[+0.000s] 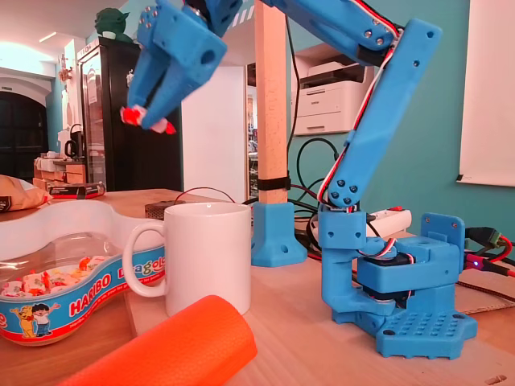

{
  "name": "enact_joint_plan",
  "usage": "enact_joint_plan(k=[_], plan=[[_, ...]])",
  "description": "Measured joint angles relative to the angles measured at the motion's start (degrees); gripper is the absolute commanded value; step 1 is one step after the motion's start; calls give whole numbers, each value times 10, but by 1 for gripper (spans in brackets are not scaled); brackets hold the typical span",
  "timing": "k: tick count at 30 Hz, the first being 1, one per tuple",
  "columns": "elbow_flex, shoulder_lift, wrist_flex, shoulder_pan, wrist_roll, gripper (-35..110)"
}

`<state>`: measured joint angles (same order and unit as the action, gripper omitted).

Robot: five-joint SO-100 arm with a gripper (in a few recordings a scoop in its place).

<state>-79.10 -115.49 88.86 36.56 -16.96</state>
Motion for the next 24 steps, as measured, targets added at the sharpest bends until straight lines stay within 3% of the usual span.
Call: enact_joint_plan(k=[5, 12, 19, 24], plan=[[-71, -133, -25, 0, 54, -2], [-277, -294, -136, 0, 69, -2], [-441, -324, -310, 0, 69, -3], [-469, -334, -332, 0, 69, -3]])
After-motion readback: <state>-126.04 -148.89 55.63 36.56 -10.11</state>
